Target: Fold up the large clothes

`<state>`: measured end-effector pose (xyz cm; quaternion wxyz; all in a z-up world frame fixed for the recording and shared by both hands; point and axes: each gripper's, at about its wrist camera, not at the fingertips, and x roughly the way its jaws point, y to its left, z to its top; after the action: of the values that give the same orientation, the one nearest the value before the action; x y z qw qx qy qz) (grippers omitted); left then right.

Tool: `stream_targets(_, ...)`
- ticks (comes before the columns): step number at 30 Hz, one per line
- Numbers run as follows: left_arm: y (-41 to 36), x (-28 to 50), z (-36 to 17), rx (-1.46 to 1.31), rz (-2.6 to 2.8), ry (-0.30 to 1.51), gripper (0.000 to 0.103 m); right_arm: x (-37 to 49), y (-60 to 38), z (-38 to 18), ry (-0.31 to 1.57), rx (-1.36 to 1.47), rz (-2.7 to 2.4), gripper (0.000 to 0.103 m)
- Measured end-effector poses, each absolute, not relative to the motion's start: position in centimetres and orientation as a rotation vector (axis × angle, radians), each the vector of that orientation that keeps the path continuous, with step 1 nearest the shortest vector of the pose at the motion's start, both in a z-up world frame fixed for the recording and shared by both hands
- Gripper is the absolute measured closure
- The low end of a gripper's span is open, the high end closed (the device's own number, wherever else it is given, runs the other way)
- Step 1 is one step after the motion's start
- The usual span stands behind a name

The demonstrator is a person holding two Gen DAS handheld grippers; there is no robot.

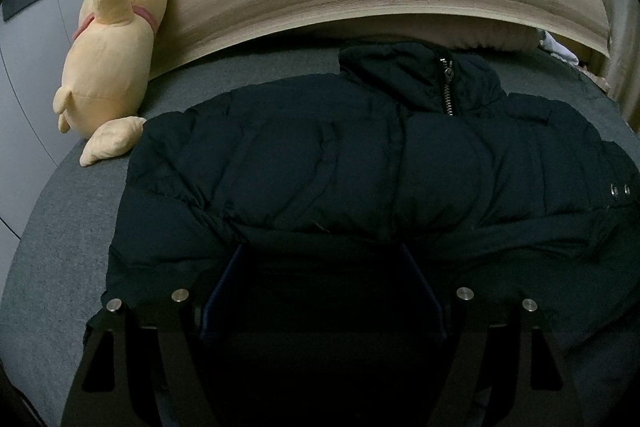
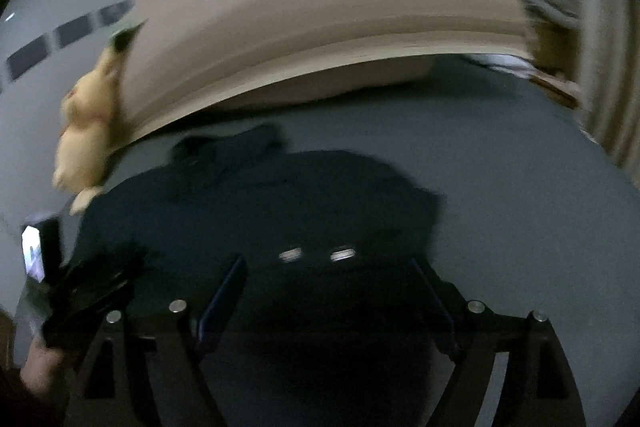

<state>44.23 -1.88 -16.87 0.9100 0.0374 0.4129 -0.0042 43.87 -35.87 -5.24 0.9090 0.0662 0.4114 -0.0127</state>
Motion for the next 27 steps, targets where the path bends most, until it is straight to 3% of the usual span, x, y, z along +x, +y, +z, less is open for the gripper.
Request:
stream_targets(5, -1.6, 44.2, -16.6, 0.058, -0.027, 0.854, 0.024, 46.1, -34.0, -11.8, 1.054, 0.157, 0.017, 0.019)
stream_targets(15, 0.3, 43.2, -13.8, 0.077, 0.021, 0.761, 0.022, 48.6, -31.5, -6.2, 0.897, 0.079, 0.019, 0.018)
stream_targets(18, 1.7, 43.4, -16.6, 0.015, -0.007, 0.800, 0.021, 51.3, -29.3, -5.1, 0.868, 0.026, 0.052, 0.018)
stream_targets(27, 2.1, 43.3, -17.3, -0.021, -0.029, 0.778, 0.017, 65.3, -17.2, -6.4, 0.885, -0.284, 0.195, 0.018)
